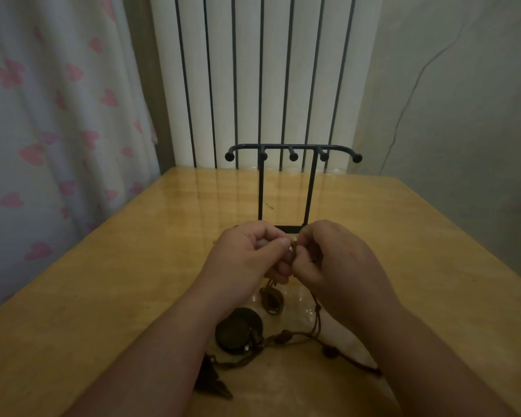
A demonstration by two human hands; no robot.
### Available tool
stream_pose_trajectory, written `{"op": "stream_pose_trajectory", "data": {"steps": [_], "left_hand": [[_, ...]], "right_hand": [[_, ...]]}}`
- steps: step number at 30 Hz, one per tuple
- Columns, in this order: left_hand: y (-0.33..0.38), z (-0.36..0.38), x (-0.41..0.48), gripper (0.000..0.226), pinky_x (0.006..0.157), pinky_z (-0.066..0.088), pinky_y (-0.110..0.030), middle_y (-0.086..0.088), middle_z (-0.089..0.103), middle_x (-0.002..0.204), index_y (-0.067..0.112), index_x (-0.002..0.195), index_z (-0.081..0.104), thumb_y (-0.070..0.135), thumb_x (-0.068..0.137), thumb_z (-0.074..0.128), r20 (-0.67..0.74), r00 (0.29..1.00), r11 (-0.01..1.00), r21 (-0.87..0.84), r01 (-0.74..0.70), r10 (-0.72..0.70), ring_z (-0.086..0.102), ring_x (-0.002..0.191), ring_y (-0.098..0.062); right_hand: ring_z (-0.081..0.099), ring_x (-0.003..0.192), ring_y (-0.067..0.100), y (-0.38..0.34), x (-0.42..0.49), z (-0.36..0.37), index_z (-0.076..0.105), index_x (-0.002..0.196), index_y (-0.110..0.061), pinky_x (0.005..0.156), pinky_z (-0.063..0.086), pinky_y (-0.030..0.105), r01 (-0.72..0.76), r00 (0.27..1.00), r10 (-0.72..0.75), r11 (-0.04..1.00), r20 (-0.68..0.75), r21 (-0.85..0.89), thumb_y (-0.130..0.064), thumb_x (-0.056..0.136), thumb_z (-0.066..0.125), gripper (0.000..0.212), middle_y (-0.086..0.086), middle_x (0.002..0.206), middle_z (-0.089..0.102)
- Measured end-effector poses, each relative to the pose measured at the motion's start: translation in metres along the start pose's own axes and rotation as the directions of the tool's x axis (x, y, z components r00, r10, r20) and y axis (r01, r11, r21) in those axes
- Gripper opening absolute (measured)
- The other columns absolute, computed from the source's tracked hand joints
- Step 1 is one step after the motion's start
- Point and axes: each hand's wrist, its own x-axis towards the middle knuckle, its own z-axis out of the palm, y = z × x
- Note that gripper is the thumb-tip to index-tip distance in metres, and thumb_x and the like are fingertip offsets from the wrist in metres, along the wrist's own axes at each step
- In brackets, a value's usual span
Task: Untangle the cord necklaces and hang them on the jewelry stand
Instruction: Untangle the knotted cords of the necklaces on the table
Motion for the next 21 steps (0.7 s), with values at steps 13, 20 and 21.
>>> {"op": "stream_pose_trajectory", "data": {"steps": [13,20,21], "left_hand": [[-0.0037,-0.0068,0.004,0.012,0.057,0.05,-0.032,0.005,0.063,0.06,0.024,0.081,0.063,0.018,0.09,0.063,0.066,0.995,0.97,0.226,-0.09,0.076,0.056,0.056,-0.009],[-0.0049,-0.0098,0.0035,0.014,0.059,0.045,-0.025,0.014,0.063,0.06,0.026,0.082,0.061,0.017,0.092,0.06,0.14,0.989,0.967,0.243,-0.079,0.046,0.055,0.055,0.001],[-0.0053,-0.0102,0.0036,0.013,0.059,0.045,-0.026,0.014,0.063,0.06,0.026,0.082,0.062,0.017,0.092,0.061,0.143,0.989,0.966,0.246,-0.08,0.045,0.056,0.056,0.001]], "right_hand": [[0.042,0.069,0.001,0.0012,-0.0009,-0.001,0.049,0.084,-0.031,0.056,0.03,0.016,-0.023,0.994,0.017,0.998,0.112,0.05,-0.033,0.088,0.054,0.007,-0.015,0.076,0.045],[0.043,0.069,0.004,-0.0007,-0.001,-0.0023,0.049,0.083,-0.031,0.055,0.029,0.017,-0.028,0.987,0.018,0.998,0.162,0.063,-0.037,0.088,0.053,0.008,-0.014,0.077,0.046],[0.043,0.069,0.004,-0.0007,-0.001,-0.0023,0.049,0.083,-0.031,0.055,0.03,0.017,-0.033,0.986,0.022,0.997,0.164,0.065,-0.036,0.088,0.054,0.008,-0.013,0.077,0.047]]}}
